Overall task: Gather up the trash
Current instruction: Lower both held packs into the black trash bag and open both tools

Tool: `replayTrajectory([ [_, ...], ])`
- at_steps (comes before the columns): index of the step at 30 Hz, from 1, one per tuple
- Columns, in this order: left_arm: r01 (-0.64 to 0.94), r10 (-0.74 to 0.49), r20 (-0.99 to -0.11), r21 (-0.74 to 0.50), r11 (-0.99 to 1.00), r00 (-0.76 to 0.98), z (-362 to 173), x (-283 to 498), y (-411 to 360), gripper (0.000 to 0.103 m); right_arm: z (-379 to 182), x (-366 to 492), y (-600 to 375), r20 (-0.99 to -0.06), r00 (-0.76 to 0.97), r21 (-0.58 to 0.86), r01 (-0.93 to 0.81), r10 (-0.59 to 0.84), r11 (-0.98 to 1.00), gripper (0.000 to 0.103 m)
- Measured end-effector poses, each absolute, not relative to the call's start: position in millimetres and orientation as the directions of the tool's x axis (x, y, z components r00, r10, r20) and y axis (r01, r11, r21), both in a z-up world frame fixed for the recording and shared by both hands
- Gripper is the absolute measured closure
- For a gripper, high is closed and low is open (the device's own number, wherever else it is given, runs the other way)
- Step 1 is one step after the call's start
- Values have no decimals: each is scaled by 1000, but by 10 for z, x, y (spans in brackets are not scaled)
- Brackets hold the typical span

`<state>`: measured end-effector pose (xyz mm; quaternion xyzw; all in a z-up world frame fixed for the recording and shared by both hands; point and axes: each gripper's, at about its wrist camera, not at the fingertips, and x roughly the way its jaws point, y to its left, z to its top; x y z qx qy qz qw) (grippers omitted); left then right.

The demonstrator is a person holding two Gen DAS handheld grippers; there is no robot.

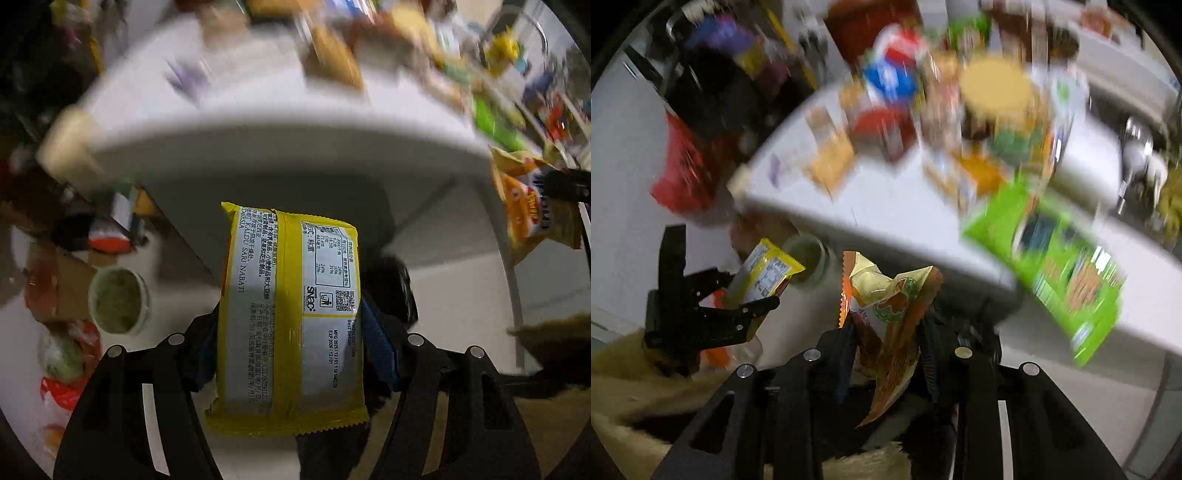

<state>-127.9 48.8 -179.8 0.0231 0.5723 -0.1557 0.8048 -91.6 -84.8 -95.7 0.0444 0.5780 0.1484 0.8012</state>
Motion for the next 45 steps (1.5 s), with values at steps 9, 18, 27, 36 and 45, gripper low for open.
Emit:
replayTrajectory([
  [9,332,-162,-978,-112,937,128,-3265,-1157,75,39,-2827,-928,-748,-971,107,201,-101,212,974,72],
  [18,296,-47,-998,-56,954,-36,-4620,-963,-85,37,-4402,-693,-652,-990,-8,138,-30,138,990,61],
  [27,223,28,-996,9,975,-82,-4935,-959,58,24,-4757,-652,-692,-996,-33,84,-16,84,996,35],
  [36,261,14,-999,4,965,-33,-4636,-921,-30,24,-4210,-775,-518,-994,22,102,-32,103,994,32],
  [45,376,-101,-972,-13,926,215,-2614,-1339,119,18,-1640,-1031,-181,-886,331,213,-334,326,918,23],
])
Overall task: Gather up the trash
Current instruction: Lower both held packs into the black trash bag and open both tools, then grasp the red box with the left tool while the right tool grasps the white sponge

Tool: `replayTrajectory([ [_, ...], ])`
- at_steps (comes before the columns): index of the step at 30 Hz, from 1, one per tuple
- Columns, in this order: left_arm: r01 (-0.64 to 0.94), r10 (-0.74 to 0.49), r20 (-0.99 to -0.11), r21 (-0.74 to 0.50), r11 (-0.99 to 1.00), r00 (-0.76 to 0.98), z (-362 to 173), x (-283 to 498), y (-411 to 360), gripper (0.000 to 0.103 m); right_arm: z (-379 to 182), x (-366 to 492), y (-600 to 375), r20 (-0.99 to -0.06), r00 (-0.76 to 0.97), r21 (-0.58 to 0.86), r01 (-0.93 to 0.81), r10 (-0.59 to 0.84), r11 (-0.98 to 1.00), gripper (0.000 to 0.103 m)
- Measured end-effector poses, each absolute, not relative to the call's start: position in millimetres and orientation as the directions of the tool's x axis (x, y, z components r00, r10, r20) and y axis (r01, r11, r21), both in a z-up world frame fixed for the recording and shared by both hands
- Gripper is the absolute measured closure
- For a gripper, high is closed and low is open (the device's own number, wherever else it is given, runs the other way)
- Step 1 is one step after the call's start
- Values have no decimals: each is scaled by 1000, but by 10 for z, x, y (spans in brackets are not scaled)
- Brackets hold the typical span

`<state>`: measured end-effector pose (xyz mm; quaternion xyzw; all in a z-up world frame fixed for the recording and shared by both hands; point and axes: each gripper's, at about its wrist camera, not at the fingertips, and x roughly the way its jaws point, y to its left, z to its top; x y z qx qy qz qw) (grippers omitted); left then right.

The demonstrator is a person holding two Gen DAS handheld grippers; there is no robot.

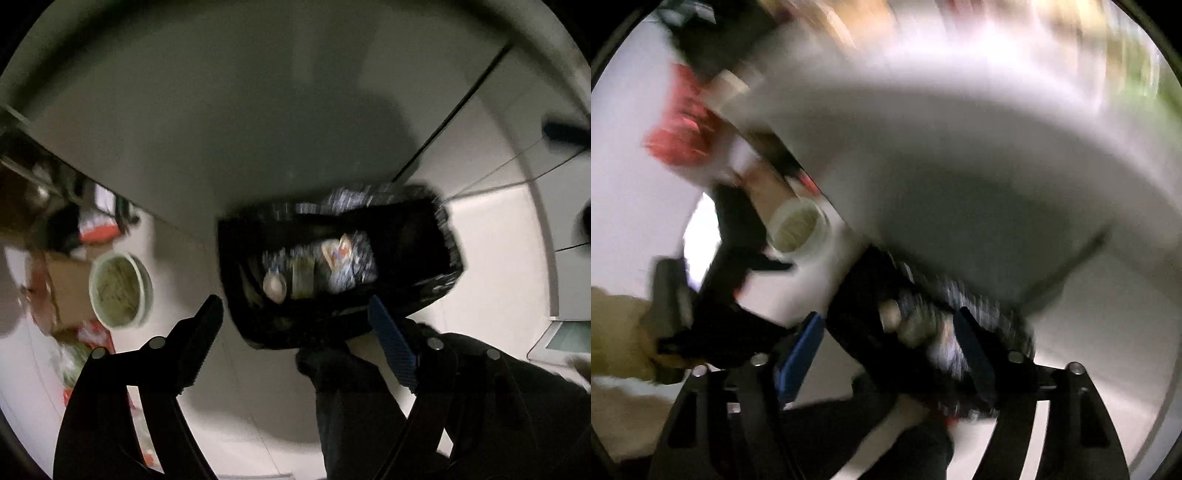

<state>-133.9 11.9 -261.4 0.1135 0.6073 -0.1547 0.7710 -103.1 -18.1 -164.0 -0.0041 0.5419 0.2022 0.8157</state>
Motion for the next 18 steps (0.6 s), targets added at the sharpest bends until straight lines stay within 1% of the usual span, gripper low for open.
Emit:
replayTrajectory([
  [1,374,-111,-959,-6,928,259,-2395,-1366,143,14,-1388,-1013,-196,-863,376,205,-353,339,913,14],
  [2,371,-124,-946,-5,929,300,-2215,-1373,148,14,-995,-991,-248,-816,460,184,-366,350,912,12],
  [3,367,-135,-931,-2,930,339,-2034,-1372,145,14,-745,-963,-303,-781,524,160,-360,341,919,8],
  [4,361,-134,-922,7,932,363,-1920,-1349,140,14,-420,-899,-414,-725,616,117,-328,306,937,5],
  [5,353,-128,-914,18,936,386,-1813,-1308,103,14,-217,-821,-536,-686,681,80,-278,255,957,5],
  [7,333,-151,-888,3,943,434,-1607,-1228,60,14,32,-635,-823,-620,773,32,-145,134,989,5],
  [8,326,-161,-875,-4,946,457,-1526,-1192,32,14,62,-552,-958,-608,790,14,-87,78,996,5],
  [10,320,-163,-858,1,947,487,-1422,-1109,-39,14,22,-317,-1293,-625,779,-1,68,-54,998,5],
  [12,320,-161,-844,13,947,511,-1356,-1064,-103,14,-112,-107,-1567,-659,744,25,165,-108,986,5],
  [15,321,-154,-829,33,947,538,-1256,-1018,-191,14,-434,114,-1892,-733,668,84,274,-127,958,5],
  [16,320,-150,-826,38,947,544,-1232,-1012,-200,14,-523,152,-1957,-754,648,113,288,-107,951,5],
  [18,317,-146,-821,44,947,551,-1194,-989,-211,14,-733,137,-2015,-782,613,109,310,-111,944,6],
])
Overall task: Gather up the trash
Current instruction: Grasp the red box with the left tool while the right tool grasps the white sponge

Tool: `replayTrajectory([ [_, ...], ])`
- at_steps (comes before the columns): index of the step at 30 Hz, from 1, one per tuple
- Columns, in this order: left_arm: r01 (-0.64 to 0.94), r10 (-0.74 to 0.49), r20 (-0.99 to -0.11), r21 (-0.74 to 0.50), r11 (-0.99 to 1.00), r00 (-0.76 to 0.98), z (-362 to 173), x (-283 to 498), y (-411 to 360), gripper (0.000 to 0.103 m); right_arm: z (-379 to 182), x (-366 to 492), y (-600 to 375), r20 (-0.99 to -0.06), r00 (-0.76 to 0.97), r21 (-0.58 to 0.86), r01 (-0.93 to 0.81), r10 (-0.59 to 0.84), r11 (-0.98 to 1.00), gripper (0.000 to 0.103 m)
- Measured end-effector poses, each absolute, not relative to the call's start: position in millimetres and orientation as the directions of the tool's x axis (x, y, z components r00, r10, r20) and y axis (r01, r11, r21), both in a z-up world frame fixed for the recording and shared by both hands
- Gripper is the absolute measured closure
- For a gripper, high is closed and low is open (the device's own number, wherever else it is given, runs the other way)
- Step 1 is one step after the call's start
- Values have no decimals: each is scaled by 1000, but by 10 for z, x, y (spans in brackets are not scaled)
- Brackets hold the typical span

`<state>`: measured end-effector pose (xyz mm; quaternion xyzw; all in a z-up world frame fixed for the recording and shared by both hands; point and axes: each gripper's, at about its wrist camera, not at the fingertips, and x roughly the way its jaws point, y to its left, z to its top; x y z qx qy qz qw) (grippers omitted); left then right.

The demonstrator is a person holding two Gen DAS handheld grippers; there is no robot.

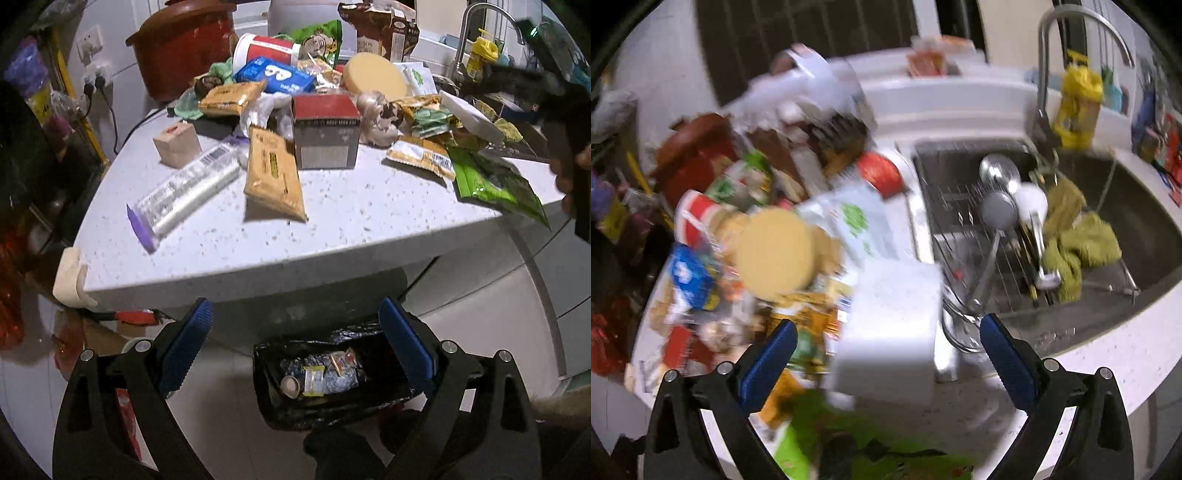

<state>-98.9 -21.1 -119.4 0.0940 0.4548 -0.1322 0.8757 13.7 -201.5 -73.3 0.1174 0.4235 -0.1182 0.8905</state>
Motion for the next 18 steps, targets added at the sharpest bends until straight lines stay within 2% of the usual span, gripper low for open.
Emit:
replayTrajectory([
  [2,314,-145,-818,46,948,556,-1141,-963,-235,14,-792,184,-2059,-812,580,136,308,-73,942,17],
  [3,314,-144,-814,49,948,562,-1119,-927,-270,14,-835,206,-2085,-822,567,161,305,-43,938,40],
  [4,314,-145,-809,51,948,569,-1109,-906,-231,14,-877,220,-2110,-830,557,187,306,-16,934,43],
  [6,317,-159,-791,45,947,590,-1026,-847,-241,14,-794,142,-2140,-807,590,236,313,7,920,44],
  [10,315,-188,-724,43,948,664,-789,-601,-430,14,-463,-23,-2092,-752,659,219,271,-15,937,44],
  [13,284,-160,-690,68,957,706,-734,-336,-601,14,-328,-126,-2034,-725,688,223,229,5,947,44],
  [18,251,-117,-717,84,964,688,-898,83,-787,14,-275,-239,-1964,-717,696,262,205,48,943,43],
])
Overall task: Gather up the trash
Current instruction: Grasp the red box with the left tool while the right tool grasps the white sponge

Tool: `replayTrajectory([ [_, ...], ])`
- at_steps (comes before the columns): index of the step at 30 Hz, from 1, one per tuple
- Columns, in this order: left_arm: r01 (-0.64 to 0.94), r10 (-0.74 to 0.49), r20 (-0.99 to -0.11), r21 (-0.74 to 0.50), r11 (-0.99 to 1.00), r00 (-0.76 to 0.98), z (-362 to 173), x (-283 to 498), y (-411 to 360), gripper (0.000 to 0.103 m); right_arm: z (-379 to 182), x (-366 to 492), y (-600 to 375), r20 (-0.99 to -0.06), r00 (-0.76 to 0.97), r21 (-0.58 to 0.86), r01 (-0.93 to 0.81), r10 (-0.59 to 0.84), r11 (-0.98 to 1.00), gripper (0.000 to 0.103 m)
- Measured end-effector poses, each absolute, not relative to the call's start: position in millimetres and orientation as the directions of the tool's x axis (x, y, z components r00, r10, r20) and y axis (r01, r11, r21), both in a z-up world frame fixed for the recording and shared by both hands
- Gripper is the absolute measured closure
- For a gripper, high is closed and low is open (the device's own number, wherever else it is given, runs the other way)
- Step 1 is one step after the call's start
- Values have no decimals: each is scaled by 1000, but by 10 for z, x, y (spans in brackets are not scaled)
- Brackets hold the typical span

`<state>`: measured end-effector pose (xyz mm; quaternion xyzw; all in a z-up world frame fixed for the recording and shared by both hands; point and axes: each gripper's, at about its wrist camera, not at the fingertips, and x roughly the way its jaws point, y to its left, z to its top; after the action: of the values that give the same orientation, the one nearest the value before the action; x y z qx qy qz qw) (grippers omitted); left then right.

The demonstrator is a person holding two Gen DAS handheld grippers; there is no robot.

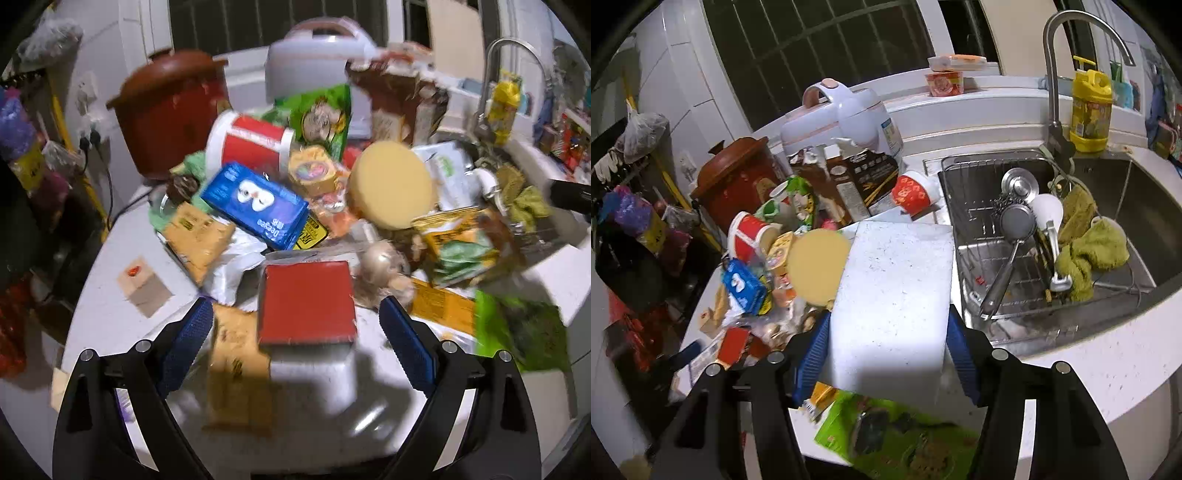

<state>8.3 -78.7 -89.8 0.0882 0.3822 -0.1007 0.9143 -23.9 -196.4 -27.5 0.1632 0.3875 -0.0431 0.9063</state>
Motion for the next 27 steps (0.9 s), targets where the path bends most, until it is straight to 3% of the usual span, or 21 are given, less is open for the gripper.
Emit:
replayTrajectory([
  [1,252,-118,-729,76,965,674,-947,154,-800,17,-291,-258,-1936,-720,692,265,198,57,944,43],
  [4,267,-142,-751,47,962,644,-1011,216,-784,51,-340,-301,-1859,-727,683,248,174,65,953,43],
  [10,268,-203,-724,-27,963,660,-847,77,-638,53,-270,-391,-1687,-710,695,258,105,115,960,43],
  [13,298,-273,-669,-79,951,691,-588,-179,-455,53,-151,-457,-1548,-693,702,257,25,166,966,43],
  [17,347,-324,-661,-102,932,677,-384,-627,-193,52,-41,-663,-1261,-689,658,280,-146,305,949,43],
  [21,374,-318,-735,-94,923,599,-570,-1056,-2,52,-224,-863,-965,-752,513,319,-267,415,909,43],
  [27,335,-276,-876,-142,932,397,-1514,-1287,120,52,-999,-1040,-629,-865,284,319,-325,413,890,43],
])
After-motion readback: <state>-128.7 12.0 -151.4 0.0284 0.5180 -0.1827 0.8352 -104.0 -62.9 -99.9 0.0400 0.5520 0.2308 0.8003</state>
